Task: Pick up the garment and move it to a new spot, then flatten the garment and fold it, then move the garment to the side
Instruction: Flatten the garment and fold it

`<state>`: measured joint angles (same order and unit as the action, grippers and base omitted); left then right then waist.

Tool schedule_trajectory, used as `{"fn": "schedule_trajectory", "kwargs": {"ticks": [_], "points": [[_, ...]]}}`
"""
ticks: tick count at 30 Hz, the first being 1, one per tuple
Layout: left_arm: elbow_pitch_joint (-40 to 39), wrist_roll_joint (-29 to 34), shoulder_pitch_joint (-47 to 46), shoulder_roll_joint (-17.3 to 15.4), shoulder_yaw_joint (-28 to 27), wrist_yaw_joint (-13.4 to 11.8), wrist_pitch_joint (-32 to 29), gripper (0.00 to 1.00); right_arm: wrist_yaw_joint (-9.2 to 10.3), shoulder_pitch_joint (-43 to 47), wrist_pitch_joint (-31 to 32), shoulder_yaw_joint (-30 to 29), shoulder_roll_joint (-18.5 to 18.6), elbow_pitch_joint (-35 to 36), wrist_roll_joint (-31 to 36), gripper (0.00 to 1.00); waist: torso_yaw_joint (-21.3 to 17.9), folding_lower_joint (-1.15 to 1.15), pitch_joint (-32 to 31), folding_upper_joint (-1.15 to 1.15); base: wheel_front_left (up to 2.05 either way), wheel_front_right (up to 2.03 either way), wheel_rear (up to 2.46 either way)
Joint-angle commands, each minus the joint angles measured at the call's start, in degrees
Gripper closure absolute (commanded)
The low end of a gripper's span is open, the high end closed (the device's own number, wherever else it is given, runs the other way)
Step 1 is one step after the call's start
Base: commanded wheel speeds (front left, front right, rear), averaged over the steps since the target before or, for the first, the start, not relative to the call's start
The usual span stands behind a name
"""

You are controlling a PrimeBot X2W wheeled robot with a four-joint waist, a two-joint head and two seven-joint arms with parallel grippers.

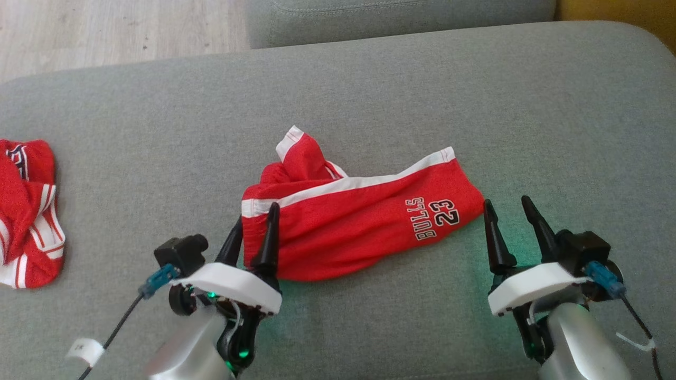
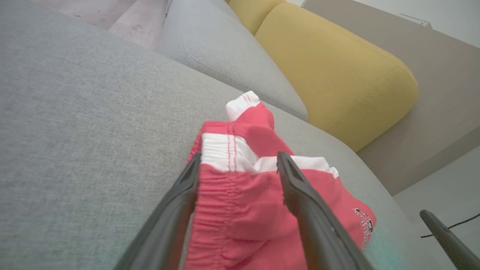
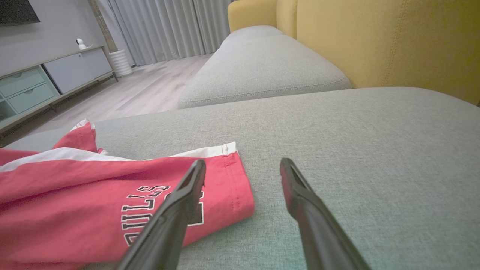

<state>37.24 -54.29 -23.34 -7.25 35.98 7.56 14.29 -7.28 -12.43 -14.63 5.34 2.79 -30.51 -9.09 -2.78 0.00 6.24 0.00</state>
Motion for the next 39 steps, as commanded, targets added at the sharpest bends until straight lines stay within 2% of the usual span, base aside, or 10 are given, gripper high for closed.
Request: {"fn": "schedule_trajectory", "kwargs": {"ticks": [1,3,5,7,8,9,11,18,31,39], "points": [[-1.89,-0.23,-3.02,-1.46,-1.0,-0.08,0.66,0.03,-0.21,-2.54,-0.37,1.51,0.09,1.75,-0.47,0.0,0.01,0.0,-0.07,0.0,0.0,0.0,0.0],[-3.26,-1.18,-3.01,-1.92,-0.93,-0.08,0.68,0.14,-0.21,-2.44,-0.37,1.71,0.09,1.71,-0.69,0.0,0.11,0.0,-0.16,0.0,0.0,0.0,0.0],[-4.26,-1.52,-2.79,-2.26,-1.01,-0.08,0.69,0.17,-0.21,-2.34,-0.37,1.81,0.09,1.67,-0.9,0.0,0.2,0.0,-0.23,0.0,0.0,0.0,0.0],[-4.94,-1.75,-2.49,-2.46,-0.77,-0.08,0.69,0.25,-0.21,-2.29,-0.37,1.89,0.09,1.61,-0.97,0.0,0.24,0.0,-0.26,0.0,0.0,0.0,0.0],[-5.27,-1.85,-2.37,-2.55,-0.75,-0.08,0.7,0.51,-0.21,-2.28,-0.37,1.97,0.09,1.56,-1.01,0.0,0.23,0.0,-0.27,0.0,0.0,0.0,0.0],[-5.69,-1.82,-2.27,-2.65,-0.89,-0.08,0.7,0.64,-0.21,-2.27,-0.37,2.02,0.09,1.53,-1.03,0.0,0.23,0.0,-0.27,0.0,0.0,0.0,0.0],[-6.74,-1.16,-2.0,-2.74,-1.68,-0.08,0.7,1.0,-0.21,-2.23,-0.37,2.0,0.09,1.52,-1.03,0.0,0.3,0.0,-0.23,0.0,0.0,0.0,0.0],[-7.81,1.99,-1.02,-1.8,-3.12,-0.08,0.7,1.0,-0.21,-4.63,-0.37,1.11,0.09,-0.08,-1.99,0.0,0.92,0.0,1.19,0.0,0.0,0.0,0.0],[-7.82,5.32,-0.12,0.34,-1.4,-0.08,0.71,1.0,-0.21,-22.34,2.41,1.02,0.92,-19.44,-3.91,0.0,3.71,0.0,6.39,0.0,0.0,0.0,0.0],[-7.97,5.61,-1.52,0.9,-0.48,-0.08,0.71,1.0,-0.21,-29.02,4.31,3.24,1.33,-27.86,0.3,0.0,4.79,0.0,8.14,0.0,0.0,0.0,0.0]]}}
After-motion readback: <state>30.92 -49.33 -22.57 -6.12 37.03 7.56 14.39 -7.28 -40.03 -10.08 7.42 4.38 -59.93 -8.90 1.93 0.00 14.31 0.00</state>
